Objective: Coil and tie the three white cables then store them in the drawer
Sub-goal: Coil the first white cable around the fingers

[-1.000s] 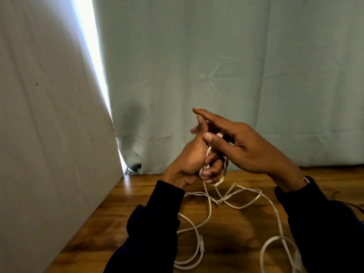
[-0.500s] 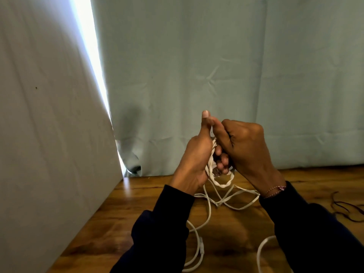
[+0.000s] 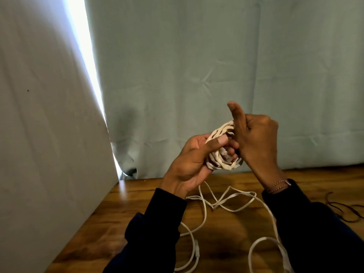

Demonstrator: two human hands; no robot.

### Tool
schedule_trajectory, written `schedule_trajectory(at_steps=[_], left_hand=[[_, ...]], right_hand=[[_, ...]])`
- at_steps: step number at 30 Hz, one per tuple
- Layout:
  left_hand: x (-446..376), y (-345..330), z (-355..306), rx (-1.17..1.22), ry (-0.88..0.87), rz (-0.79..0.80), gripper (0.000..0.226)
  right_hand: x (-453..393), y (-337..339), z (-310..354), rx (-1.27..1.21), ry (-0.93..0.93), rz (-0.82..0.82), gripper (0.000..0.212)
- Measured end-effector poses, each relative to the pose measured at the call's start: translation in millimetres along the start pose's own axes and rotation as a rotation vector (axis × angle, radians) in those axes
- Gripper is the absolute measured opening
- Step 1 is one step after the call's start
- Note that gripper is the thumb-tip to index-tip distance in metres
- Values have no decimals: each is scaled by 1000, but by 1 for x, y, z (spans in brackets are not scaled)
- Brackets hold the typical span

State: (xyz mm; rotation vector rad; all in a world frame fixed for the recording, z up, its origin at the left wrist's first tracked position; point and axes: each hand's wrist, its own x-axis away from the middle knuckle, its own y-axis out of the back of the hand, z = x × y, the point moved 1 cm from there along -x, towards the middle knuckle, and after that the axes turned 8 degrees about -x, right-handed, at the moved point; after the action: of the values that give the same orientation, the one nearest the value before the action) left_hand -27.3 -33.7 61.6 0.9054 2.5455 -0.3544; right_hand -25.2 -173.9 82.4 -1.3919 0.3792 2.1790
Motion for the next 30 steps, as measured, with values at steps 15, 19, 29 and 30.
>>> schedule_trajectory(at_steps=[15,19,29,30], left_hand=[[-3,6,1,-37,-79,-86,21],[-3,11,-2,-23,-83,-146,24],[-5,4,-12,-139,37,-536,56],[-6,3,-12,-115,49,-555,55]], right_hand=[[-5,2,13,-132,-130,181,53],[-5,0,14,-132,-74,368,41],[20,-26,17,-297,-181,373,30],[22,-28,19,-338,-240,327,33]])
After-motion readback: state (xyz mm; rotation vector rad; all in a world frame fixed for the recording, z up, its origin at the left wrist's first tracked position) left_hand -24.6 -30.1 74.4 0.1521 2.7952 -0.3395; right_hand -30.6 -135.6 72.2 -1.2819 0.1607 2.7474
